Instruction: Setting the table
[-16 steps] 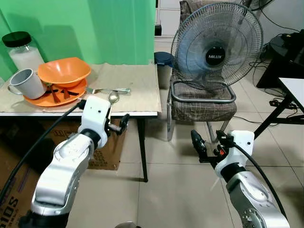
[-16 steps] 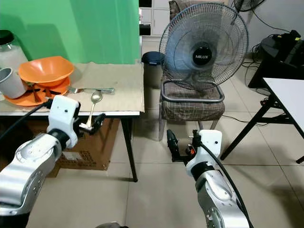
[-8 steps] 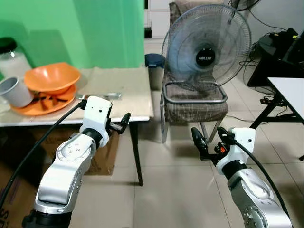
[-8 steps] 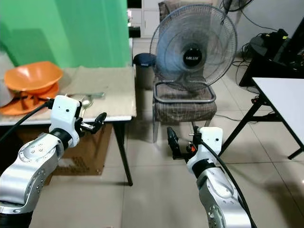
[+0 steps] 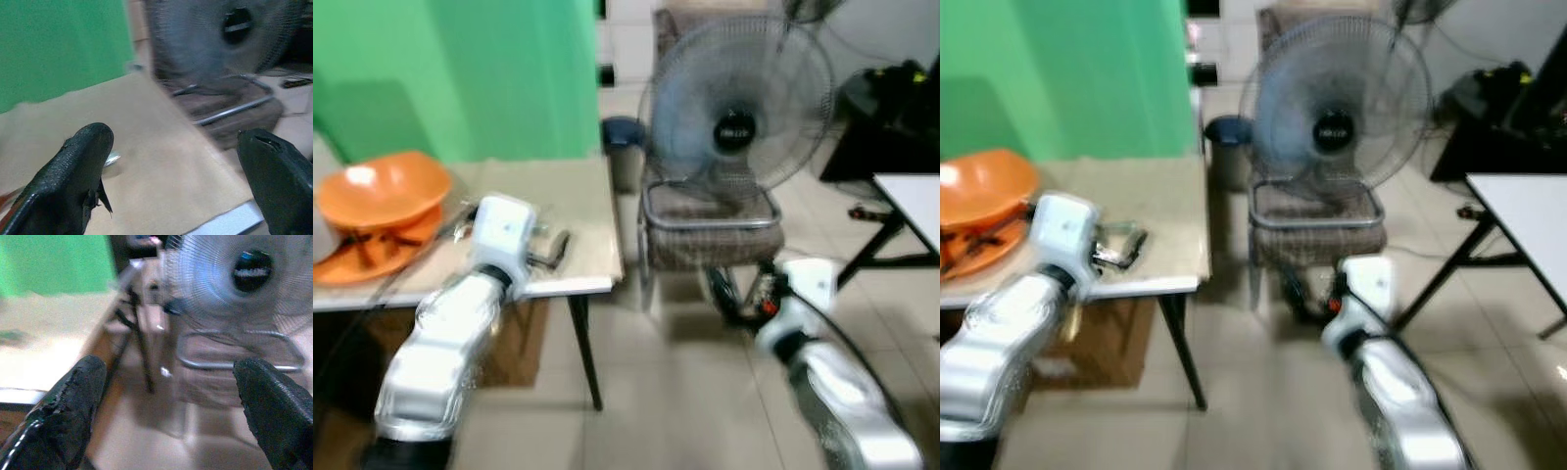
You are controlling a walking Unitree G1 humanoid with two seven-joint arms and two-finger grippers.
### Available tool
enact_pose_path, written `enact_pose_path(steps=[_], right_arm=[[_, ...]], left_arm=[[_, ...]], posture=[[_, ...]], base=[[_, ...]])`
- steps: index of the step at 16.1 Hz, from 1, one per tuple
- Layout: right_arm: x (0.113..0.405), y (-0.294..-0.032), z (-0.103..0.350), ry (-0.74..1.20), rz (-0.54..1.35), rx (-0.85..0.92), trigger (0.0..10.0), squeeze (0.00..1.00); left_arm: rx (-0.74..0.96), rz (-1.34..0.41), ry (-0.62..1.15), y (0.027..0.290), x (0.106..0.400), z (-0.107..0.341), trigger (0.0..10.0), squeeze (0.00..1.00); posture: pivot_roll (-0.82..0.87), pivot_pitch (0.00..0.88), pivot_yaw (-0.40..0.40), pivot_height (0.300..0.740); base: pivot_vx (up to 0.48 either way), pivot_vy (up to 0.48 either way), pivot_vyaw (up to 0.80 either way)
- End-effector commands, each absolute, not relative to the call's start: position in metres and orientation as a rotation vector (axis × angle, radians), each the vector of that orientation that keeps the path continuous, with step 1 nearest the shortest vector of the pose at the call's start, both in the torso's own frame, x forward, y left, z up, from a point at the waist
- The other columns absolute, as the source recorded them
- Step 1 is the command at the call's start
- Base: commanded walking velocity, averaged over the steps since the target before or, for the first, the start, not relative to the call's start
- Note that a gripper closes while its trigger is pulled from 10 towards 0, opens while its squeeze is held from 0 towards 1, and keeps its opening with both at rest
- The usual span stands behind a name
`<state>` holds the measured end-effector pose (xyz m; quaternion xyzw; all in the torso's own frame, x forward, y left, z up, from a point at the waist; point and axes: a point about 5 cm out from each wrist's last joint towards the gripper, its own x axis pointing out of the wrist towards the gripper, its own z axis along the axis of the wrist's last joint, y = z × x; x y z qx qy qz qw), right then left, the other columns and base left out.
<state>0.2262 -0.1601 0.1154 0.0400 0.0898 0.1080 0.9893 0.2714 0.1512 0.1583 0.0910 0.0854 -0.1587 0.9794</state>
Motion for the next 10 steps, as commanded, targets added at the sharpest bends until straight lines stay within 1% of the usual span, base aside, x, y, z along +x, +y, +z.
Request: enact_pose_path(steps=[1,3,5,6,7,10], right_arm=[[0.228,-0.15,0.121,0.154,0.252,0.093,10.0,0.0],[0.227,-0.152,0.121,0.155,0.231,0.141,10.0,0.0],[0.227,-0.155,0.121,0.156,0.244,0.128,10.0,0.0],[0.228,-0.157,0.124,0.151,0.277,0.121,10.0,0.0],[0.228,-0.158,0.125,0.156,0.313,0.108,10.0,0.0],[0.226,-0.158,0.127,0.194,0.467,0.058,10.0,0.0]], left_arm=[[0.21,-0.278,0.161,0.164,0.272,0.163,10.0,0.0],[0.238,-0.295,0.173,0.163,0.272,0.162,10.0,0.0],[0.223,-0.303,0.208,0.162,0.271,0.159,10.0,0.0],[0.198,-0.297,0.25,0.162,0.27,0.154,10.0,0.99],[0.177,-0.301,0.272,0.161,0.27,0.152,10.0,1.0],[0.202,-0.256,0.381,0.167,0.273,0.142,10.0,1.0]], posture=[[0.06,0.0,0.005,0.74],[0.06,0.0,0.006,0.74],[0.06,0.0,0.005,0.74],[0.05,0.0,0.0,0.74],[0.05,0.0,0.0,0.74],[0.05,0.0,-0.009,0.74]], base=[[0.382,0.0,0.0],[0.0,0.0,0.0],[0.0,0.0,0.0],[0.0,0.0,0.0],[0.0,0.0,0.0],[0.0,0.0,0.0]])
